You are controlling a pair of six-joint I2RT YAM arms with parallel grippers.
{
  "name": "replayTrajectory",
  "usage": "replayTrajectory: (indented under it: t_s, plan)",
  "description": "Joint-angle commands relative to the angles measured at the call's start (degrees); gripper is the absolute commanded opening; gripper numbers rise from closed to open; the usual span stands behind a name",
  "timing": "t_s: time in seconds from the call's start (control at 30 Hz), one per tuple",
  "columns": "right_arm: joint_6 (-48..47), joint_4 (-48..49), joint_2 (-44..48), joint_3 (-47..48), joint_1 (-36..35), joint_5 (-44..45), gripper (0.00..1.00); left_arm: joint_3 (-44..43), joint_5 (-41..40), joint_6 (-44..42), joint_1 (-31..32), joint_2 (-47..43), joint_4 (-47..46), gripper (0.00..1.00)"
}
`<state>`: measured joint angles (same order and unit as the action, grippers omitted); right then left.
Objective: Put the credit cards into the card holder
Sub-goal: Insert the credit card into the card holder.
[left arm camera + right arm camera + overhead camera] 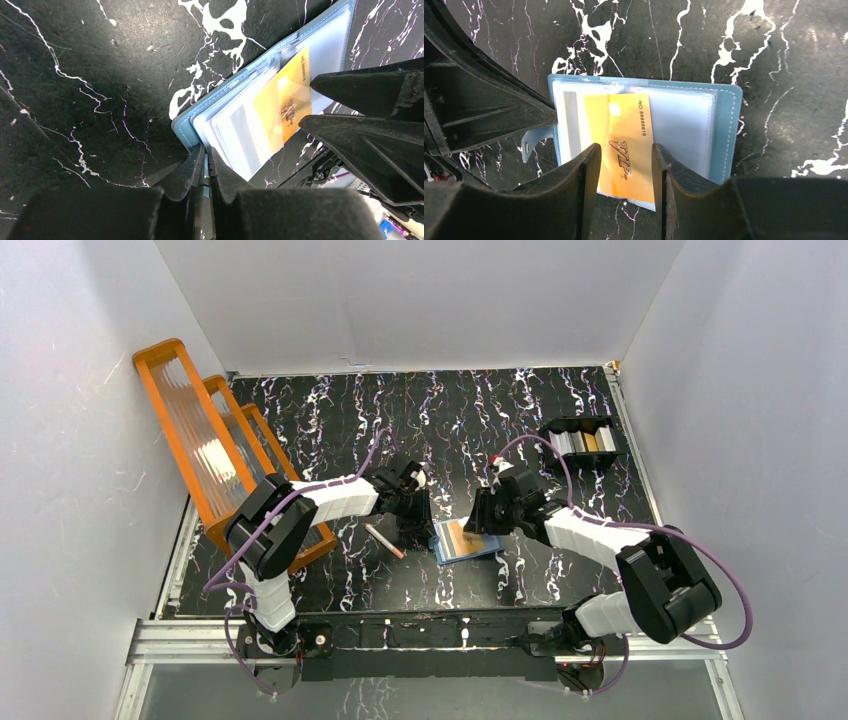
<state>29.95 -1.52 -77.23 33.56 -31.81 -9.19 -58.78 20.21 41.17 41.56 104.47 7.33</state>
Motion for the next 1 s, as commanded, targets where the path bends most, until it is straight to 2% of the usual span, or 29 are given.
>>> replayTrajectory:
  t_s: [0.0,0.37,0.67,0.97]
  plan:
    - [1.6,4.6,-1.1,0.0,-1.0,-2.7,0.49,-0.3,-0.8,-0.2,1.2,2.0,2.4,0.06]
    - [8.1,8.7,-1.4,-1.2,-3.4,-6.9,0.48,-0.5,-0.8,0.1,1.4,2.1,2.2,0.06]
    - [1.1,-0.5,5.0,1.6,-3.3,3.2,0.51,0.5,-1.4,-0.1,1.4,1.9,2.2,0.05]
    - [-0.9,-1.4,2.8,0.5,-3.4,6.1,0.53,0.7,-1.6,0.0,1.4,2.2,2.2,0.0]
